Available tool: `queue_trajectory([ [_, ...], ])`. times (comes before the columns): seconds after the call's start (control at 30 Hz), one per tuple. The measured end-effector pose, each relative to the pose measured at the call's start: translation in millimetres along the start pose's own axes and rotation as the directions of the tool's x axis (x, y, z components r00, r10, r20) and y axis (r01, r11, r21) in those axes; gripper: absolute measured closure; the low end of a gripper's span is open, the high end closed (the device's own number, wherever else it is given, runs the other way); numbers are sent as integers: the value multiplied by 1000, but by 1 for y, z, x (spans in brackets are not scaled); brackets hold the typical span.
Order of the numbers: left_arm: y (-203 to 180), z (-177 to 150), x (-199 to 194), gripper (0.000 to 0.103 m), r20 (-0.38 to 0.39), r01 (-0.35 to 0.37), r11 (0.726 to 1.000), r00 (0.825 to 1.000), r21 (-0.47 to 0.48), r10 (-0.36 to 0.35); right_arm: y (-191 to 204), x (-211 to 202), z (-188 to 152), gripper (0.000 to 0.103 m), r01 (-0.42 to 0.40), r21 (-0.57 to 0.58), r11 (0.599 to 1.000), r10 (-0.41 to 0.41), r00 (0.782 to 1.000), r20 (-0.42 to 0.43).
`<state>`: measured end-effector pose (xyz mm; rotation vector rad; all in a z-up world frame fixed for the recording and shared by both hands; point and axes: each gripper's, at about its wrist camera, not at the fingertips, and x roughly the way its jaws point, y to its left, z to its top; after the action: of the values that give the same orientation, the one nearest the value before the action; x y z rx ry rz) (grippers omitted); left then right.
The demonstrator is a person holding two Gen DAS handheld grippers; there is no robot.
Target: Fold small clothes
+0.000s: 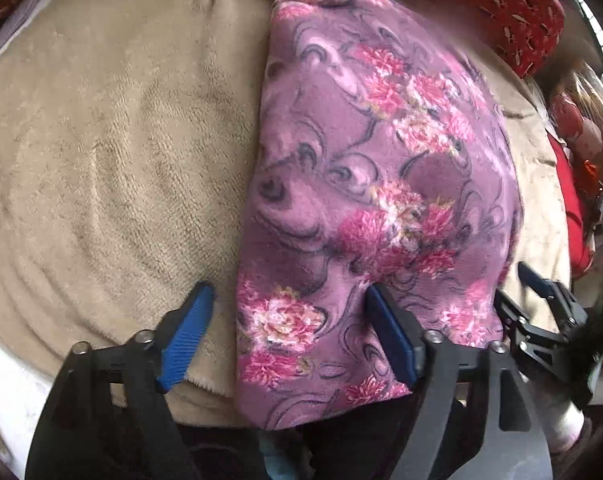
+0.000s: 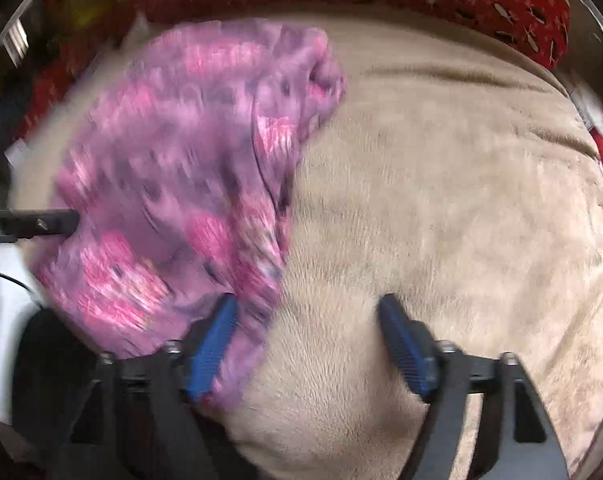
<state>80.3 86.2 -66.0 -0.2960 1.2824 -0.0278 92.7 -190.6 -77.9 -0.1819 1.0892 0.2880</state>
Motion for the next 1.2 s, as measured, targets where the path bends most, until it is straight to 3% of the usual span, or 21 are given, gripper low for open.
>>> queue_trajectory([
  [0.1,-11,-8,-2,19,10,-45,997,999,60,44,1,-2,-4,9,76,49,996,-77,997,20],
  [0.17,-10,-9,-3,18,12,-35,998,999,51,35,-8,1,-3,1,70,127,989,-70,998,-5],
  [0.5,1,-10,-1,16,20,-2,999,1000,54,1,-16,-11,-25,0,66,257,964,-73,997,19],
  [0.63,-15,2,11,14,7,8,998,1000,57,-8,-7,0,-4,0,81,246,966,-75,997,-36],
  [0.73,-15,15,-1,14,26,39,999,999,38,-40,-9,-7,15,9,76,260,963,-66,997,-47],
  [0.8,-11,34,-18,14,95,59,998,994,25,-61,-13,-23,30,13,36,288,957,-47,998,32],
  [0.9,-7,56,-29,14,126,68,998,990,-1,-68,-17,-38,53,14,-49,320,946,4,990,139],
  [0.97,-6,67,-25,14,125,72,997,990,-22,-69,-17,-39,63,24,-102,328,939,35,978,205],
  [1.0,-6,73,-17,14,115,47,999,992,-26,-43,-17,-36,66,37,-112,327,938,38,974,223],
  [1.03,-7,75,-7,14,96,21,999,995,-26,-18,-17,-29,69,38,-108,333,937,34,975,220],
  [1.1,-5,78,18,12,31,0,1000,1000,-28,1,-7,12,74,37,-68,334,940,28,992,123],
  [1.13,-2,79,19,12,31,21,999,999,-43,-19,-7,27,74,34,-81,336,938,55,995,87],
  [1.2,3,84,10,12,56,110,992,993,-56,-107,-12,18,80,34,-108,366,924,70,991,114],
])
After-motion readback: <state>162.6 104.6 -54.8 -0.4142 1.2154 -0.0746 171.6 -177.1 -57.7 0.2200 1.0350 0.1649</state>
